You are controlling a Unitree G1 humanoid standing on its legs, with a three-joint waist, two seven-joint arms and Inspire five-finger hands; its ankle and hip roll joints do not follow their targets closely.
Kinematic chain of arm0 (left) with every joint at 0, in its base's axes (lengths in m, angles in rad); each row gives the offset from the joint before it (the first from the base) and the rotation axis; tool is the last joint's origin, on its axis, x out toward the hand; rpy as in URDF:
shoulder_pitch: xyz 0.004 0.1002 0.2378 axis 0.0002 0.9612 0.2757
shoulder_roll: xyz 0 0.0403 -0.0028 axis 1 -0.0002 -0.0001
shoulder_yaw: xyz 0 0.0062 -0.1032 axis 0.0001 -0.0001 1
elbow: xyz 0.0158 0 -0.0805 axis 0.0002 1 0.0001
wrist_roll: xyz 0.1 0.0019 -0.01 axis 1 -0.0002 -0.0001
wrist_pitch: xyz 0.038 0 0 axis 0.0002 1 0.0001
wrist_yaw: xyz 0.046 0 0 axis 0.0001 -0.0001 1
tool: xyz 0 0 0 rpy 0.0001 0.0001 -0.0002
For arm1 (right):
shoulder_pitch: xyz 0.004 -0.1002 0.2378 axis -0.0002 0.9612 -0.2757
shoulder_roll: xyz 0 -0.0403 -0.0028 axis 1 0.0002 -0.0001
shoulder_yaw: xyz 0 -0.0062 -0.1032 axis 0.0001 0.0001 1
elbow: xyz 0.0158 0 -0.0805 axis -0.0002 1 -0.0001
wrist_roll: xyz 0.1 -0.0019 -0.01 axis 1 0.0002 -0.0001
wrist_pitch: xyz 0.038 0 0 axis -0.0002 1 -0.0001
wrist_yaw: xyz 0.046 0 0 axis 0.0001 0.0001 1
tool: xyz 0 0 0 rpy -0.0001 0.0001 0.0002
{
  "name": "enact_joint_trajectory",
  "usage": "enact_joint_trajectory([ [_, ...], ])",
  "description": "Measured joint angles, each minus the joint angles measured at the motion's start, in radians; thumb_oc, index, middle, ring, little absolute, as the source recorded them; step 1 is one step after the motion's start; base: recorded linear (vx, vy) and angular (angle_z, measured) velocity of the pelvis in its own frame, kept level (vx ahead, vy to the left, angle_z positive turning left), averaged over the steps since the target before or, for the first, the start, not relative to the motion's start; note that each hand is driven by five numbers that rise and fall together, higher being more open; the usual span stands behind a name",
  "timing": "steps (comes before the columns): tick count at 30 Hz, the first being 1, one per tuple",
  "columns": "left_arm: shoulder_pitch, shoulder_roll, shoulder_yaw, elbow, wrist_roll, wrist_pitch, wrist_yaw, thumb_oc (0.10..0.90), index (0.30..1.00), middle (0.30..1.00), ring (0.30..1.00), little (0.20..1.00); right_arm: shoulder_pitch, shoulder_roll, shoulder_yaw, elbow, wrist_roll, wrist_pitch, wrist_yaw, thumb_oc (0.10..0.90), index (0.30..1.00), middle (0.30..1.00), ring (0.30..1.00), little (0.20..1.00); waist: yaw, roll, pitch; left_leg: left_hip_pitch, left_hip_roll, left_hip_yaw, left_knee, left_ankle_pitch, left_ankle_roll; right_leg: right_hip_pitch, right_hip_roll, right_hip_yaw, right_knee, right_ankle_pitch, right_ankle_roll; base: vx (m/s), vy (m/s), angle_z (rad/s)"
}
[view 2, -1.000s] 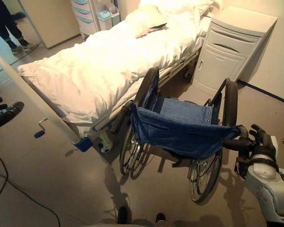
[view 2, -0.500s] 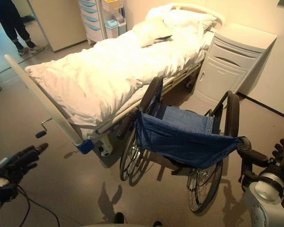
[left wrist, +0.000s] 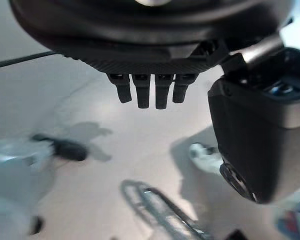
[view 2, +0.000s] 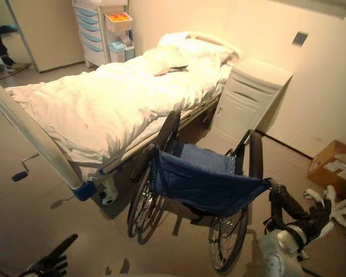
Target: Push the wheelchair next to the bed
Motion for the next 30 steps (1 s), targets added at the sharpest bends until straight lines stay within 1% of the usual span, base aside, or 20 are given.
enact_joint_trajectory([
  [1, -0.016, -0.031, -0.02, 0.085, -0.006, -0.038, 0.006, 0.8, 0.9, 0.9, 0.9, 0.9, -0.004, 0.002, -0.003, 0.162, 0.072, -0.021, -0.041, 0.8, 0.9, 0.9, 0.9, 0.9, -0.007, 0.015, -0.004, -0.008, -0.002, 0.002, 0.0, 0.001, 0.001, -0.012, -0.003, 0.002, 0.007, 0.001, 0.002, -0.02, -0.013, -0.08],
  [2, -0.028, -0.064, -0.025, 0.155, -0.023, -0.054, 0.016, 0.8, 0.9, 0.9, 0.9, 0.9, 0.007, 0.015, -0.008, 0.274, 0.147, -0.031, -0.077, 0.8, 0.9, 0.9, 0.9, 0.9, -0.017, 0.039, -0.007, -0.012, -0.004, 0.003, 0.0, 0.002, 0.003, -0.018, -0.004, 0.003, 0.007, 0.003, 0.004, -0.01, -0.01, -0.08],
  [3, -0.029, -0.08, -0.026, 0.182, -0.031, -0.06, 0.019, 0.8, 0.9, 0.9, 0.9, 0.9, 0.016, 0.025, -0.01, 0.316, 0.175, -0.036, -0.089, 0.8, 0.9, 0.9, 0.9, 0.9, -0.023, 0.054, -0.009, -0.013, -0.004, 0.005, 0.0, 0.002, 0.003, -0.019, -0.003, 0.005, 0.007, 0.004, 0.004, -0.01, -0.014, -0.12],
  [4, -0.036, -0.12, -0.027, 0.251, -0.045, -0.083, 0.017, 0.8, 0.9, 0.9, 0.9, 0.9, 0.05, 0.046, -0.011, 0.407, 0.237, -0.053, -0.103, 0.8, 0.9, 0.9, 0.9, 0.9, -0.037, 0.08, -0.014, -0.013, -0.005, 0.008, 0.0, 0.001, 0.003, -0.021, -0.001, 0.012, 0.006, 0.005, 0.005, -0.01, -0.016, -0.15],
  [6, -0.082, -0.164, -0.033, 0.383, -0.05, -0.119, 0.018, 0.8, 0.9, 0.9, 0.9, 0.9, 0.049, 0.051, -0.022, 0.595, 0.34, -0.097, -0.1, 0.8, 0.9, 0.9, 0.9, 0.9, -0.061, 0.119, -0.01, -0.01, -0.004, 0.017, 0.0, 0.002, 0.004, -0.023, 0.0, 0.021, 0.003, 0.007, 0.005, 0.0, -0.018, -0.14],
  [7, -0.117, -0.185, -0.042, 0.465, -0.054, -0.131, 0.019, 0.8, 0.9, 0.9, 0.9, 0.9, 0.043, 0.051, -0.078, 0.721, 0.449, -0.118, -0.087, 0.8, 0.9, 0.9, 0.9, 0.9, -0.074, 0.145, -0.014, -0.01, -0.002, 0.018, 0.0, 0.002, 0.003, -0.02, 0.003, 0.022, -0.001, 0.008, 0.006, -0.01, -0.014, -0.11],
  [8, -0.132, -0.194, -0.05, 0.483, -0.058, -0.136, 0.017, 0.8, 0.9, 0.9, 0.9, 0.9, 0.05, 0.051, -0.11, 0.787, 0.537, -0.121, -0.073, 0.8, 0.9, 0.9, 0.9, 0.9, -0.079, 0.158, -0.014, -0.013, 0.003, 0.024, 0.0, 0.001, 0.003, -0.02, 0.007, 0.025, -0.002, 0.006, 0.009, -0.02, -0.013, -0.17],
  [9, -0.147, -0.197, -0.051, 0.497, -0.058, -0.146, 0.016, 0.8, 0.9, 0.9, 0.9, 0.9, 0.062, 0.055, -0.12, 0.824, 0.61, -0.123, -0.059, 0.8, 0.9, 0.9, 0.9, 0.9, -0.079, 0.162, -0.014, -0.013, 0.01, 0.031, 0.0, 0.001, 0.002, -0.024, 0.012, 0.024, -0.004, 0.009, 0.008, -0.02, -0.009, -0.2],
  [10, -0.156, -0.196, -0.054, 0.513, -0.057, -0.154, 0.017, 0.8, 0.9, 0.9, 0.9, 0.9, 0.064, 0.056, -0.12, 0.847, 0.635, -0.124, -0.047, 0.8, 0.9, 0.9, 0.9, 0.9, -0.079, 0.161, -0.014, -0.013, 0.013, 0.031, 0.0, 0.002, 0.001, -0.025, 0.014, 0.023, -0.007, 0.01, 0.006, -0.01, -0.006, -0.19],
  [13, -0.212, -0.198, -0.07, 0.566, -0.055, -0.165, 0.016, 0.8, 0.9, 0.9, 0.9, 0.9, 0.059, 0.055, -0.112, 0.883, 0.725, -0.134, 0.053, 0.8, 0.9, 0.9, 0.9, 0.9, -0.078, 0.139, -0.014, -0.014, 0.022, 0.031, 0.0, 0.003, -0.001, -0.029, 0.019, 0.022, -0.006, 0.013, -0.002, -0.01, 0.0, -0.04],
  [15, -0.25, -0.196, -0.068, 0.615, -0.055, -0.167, 0.016, 0.8, 0.9, 0.9, 0.9, 0.9, 0.039, 0.047, -0.107, 0.892, 0.908, -0.125, 0.186, 0.8, 0.9, 0.9, 0.9, 0.9, -0.077, 0.115, -0.014, -0.017, 0.025, 0.03, 0.0, 0.004, -0.002, -0.039, 0.021, 0.024, 0.003, 0.012, -0.004, -0.02, 0.0, -0.05],
  [17, -0.261, -0.196, -0.069, 0.623, -0.053, -0.165, 0.016, 0.8, 0.9, 0.9, 0.9, 0.9, 0.013, 0.045, -0.096, 0.888, 1.031, -0.113, 0.27, 0.8, 0.9, 0.9, 0.9, 0.9, -0.078, 0.105, -0.014, -0.019, 0.024, 0.03, 0.0, 0.004, -0.002, -0.045, 0.02, 0.023, 0.009, 0.012, -0.005, -0.01, 0.002, -0.05],
  [19, -0.262, -0.196, -0.069, 0.635, -0.028, -0.165, 0.017, 0.8, 0.9, 0.9, 0.9, 0.9, -0.012, 0.045, -0.076, 0.89, 1.088, -0.079, 0.333, 0.8, 0.9, 0.9, 0.9, 0.9, -0.076, 0.096, -0.016, -0.013, 0.02, 0.03, 0.0, 0.004, -0.002, -0.044, 0.018, 0.023, 0.009, 0.013, -0.004, 0.0, 0.0, 0.0],
  [21, -0.261, -0.194, -0.071, 0.653, -0.017, -0.166, 0.018, 0.8, 0.9, 0.9, 0.9, 0.9, -0.036, 0.045, -0.069, 0.892, 1.085, -0.033, 0.366, 0.8, 0.9, 0.9, 0.9, 0.9, -0.076, 0.095, -0.019, -0.014, 0.017, 0.029, 0.0, 0.006, -0.003, -0.043, 0.018, 0.023, 0.008, 0.017, -0.005, 0.0, 0.0, 0.0],
  [23, -0.259, -0.193, -0.071, 0.668, -0.017, -0.166, 0.018, 0.8, 0.9, 0.9, 0.9, 0.9, -0.057, 0.047, -0.067, 0.893, 1.024, 0.029, 0.376, 0.8, 0.9, 0.9, 0.9, 0.9, -0.074, 0.094, -0.02, -0.014, 0.013, 0.027, 0.0, 0.008, 0.003, -0.042, 0.016, 0.023, 0.006, 0.018, -0.007, 0.0, 0.0, 0.0],
  [26, -0.26, -0.194, -0.117, 0.698, 0.015, -0.206, 0.02, 0.8, 0.9, 0.9, 0.9, 0.9, -0.078, 0.062, -0.002, 0.901, 0.77, 0.116, 0.408, 0.8, 0.9, 0.9, 0.9, 0.9, -0.073, 0.096, -0.02, -0.014, 0.01, 0.023, 0.0, 0.007, 0.004, -0.041, 0.014, 0.021, 0.006, 0.018, -0.007, 0.0, 0.002, 0.02],
  [27, -0.26, -0.194, -0.12, 0.698, 0.024, -0.215, 0.021, 0.8, 0.9, 0.9, 0.9, 0.9, -0.08, 0.066, 0.004, 0.901, 0.728, 0.136, 0.413, 0.8, 0.9, 0.9, 0.9, 0.9, -0.072, 0.096, -0.02, -0.015, 0.01, 0.02, 0.0, 0.007, 0.004, -0.04, 0.014, 0.019, 0.005, 0.017, -0.007, 0.0, 0.011, 0.07],
  [28, -0.261, -0.195, -0.136, 0.711, 0.036, -0.242, 0.023, 0.8, 0.9, 0.9, 0.9, 0.9, -0.08, 0.073, 0.033, 0.903, 0.647, 0.174, 0.433, 0.8, 0.9, 0.9, 0.9, 0.9, -0.07, 0.096, -0.02, -0.016, 0.009, 0.018, 0.001, 0.007, 0.004, -0.039, 0.014, 0.017, 0.004, 0.018, -0.007, -0.01, 0.007, 0.07],
  [29, -0.263, -0.198, -0.159, 0.722, 0.064, -0.265, 0.024, 0.8, 0.9, 0.9, 0.9, 0.9, -0.077, 0.079, 0.086, 0.904, 0.539, 0.222, 0.481, 0.8, 0.9, 0.9, 0.9, 0.9, -0.066, 0.096, -0.019, -0.017, 0.008, 0.015, 0.001, 0.007, 0.004, -0.038, 0.014, 0.015, 0.002, 0.018, -0.007, -0.01, 0.01, 0.05],
  [30, -0.268, -0.198, -0.167, 0.723, 0.071, -0.27, 0.021, 0.8, 0.9, 0.9, 0.9, 0.9, -0.074, 0.079, 0.115, 0.904, 0.49, 0.245, 0.507, 0.8, 0.9, 0.9, 0.9, 0.9, -0.068, 0.096, -0.019, -0.017, 0.008, 0.014, 0.001, 0.007, 0.004, -0.037, 0.014, 0.015, 0.001, 0.018, -0.007, -0.02, 0.004, 0.05],
])
